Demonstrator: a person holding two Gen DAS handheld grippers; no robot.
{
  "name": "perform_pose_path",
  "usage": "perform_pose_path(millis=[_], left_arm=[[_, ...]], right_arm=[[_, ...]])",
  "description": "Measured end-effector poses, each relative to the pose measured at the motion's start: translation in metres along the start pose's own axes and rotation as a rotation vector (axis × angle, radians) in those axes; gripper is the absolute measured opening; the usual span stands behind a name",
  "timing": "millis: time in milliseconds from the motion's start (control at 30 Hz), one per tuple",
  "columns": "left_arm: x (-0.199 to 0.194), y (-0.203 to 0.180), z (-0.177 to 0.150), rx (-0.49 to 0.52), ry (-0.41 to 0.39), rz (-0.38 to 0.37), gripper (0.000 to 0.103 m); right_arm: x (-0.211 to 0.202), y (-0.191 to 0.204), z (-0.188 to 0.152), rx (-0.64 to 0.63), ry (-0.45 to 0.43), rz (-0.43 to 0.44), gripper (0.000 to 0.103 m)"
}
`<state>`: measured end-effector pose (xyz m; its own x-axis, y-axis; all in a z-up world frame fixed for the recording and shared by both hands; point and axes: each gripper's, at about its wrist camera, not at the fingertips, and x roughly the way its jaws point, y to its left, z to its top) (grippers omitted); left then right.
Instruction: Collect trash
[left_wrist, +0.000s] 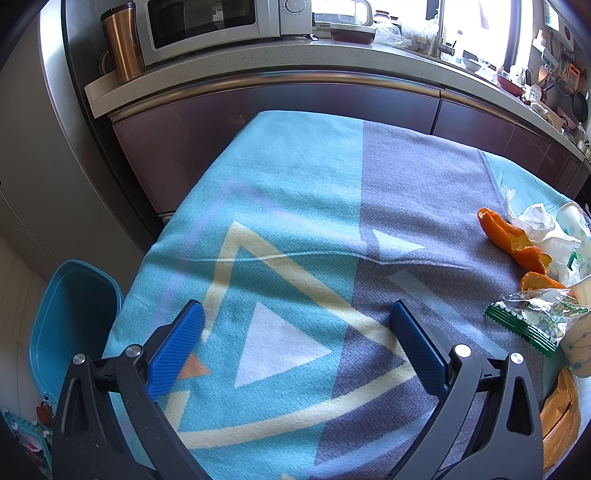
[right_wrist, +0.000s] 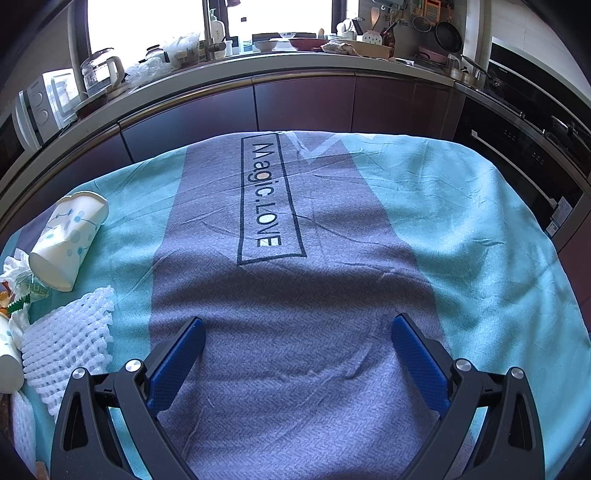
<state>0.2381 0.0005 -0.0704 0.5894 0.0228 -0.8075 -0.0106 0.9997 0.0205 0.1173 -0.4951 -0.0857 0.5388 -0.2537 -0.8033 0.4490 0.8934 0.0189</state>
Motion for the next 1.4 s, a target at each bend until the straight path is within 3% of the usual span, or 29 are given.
perform_pose_path(millis=[100, 200, 367, 533, 667, 800, 1167, 1400], left_arm=[[-0.001, -0.002, 0.001, 0.000, 0.000, 0.000, 0.099], [-0.001, -0.003, 0.001, -0.002, 0.000, -0.004, 0.099], [-0.006, -0.004, -0.001, -0.016, -0.011, 0.006, 0.098], [-0.050, 0.000, -0.020, -0.019, -0.172, -0.008, 0.094], [-0.099, -0.013, -0.043, 0.035, -0.339, -0.005, 0.098], [-0.136, -0.019, -0.063, 0.047, -0.438, -0.045, 0.098], [-0.176, -0.012, -0.095, 0.064, -0.587, -0.049, 0.098], [-0.182, -0.009, -0.108, 0.061, -0.588, -0.030, 0.098]], right_arm=[[-0.014, 0.010, -0.009, 0.041, -0.042, 0.018, 0.096], [-0.052, 0.033, -0.024, 0.021, -0.192, 0.045, 0.096], [-0.126, 0.086, -0.055, -0.069, -0.423, 0.198, 0.096], [-0.171, 0.136, -0.086, -0.144, -0.556, 0.321, 0.096], [-0.187, 0.164, -0.109, -0.190, -0.592, 0.362, 0.096], [-0.195, 0.181, -0.121, -0.199, -0.591, 0.395, 0.096], [-0.210, 0.195, -0.143, -0.206, -0.609, 0.420, 0.096], [-0.214, 0.198, -0.149, -0.211, -0.612, 0.436, 0.096]])
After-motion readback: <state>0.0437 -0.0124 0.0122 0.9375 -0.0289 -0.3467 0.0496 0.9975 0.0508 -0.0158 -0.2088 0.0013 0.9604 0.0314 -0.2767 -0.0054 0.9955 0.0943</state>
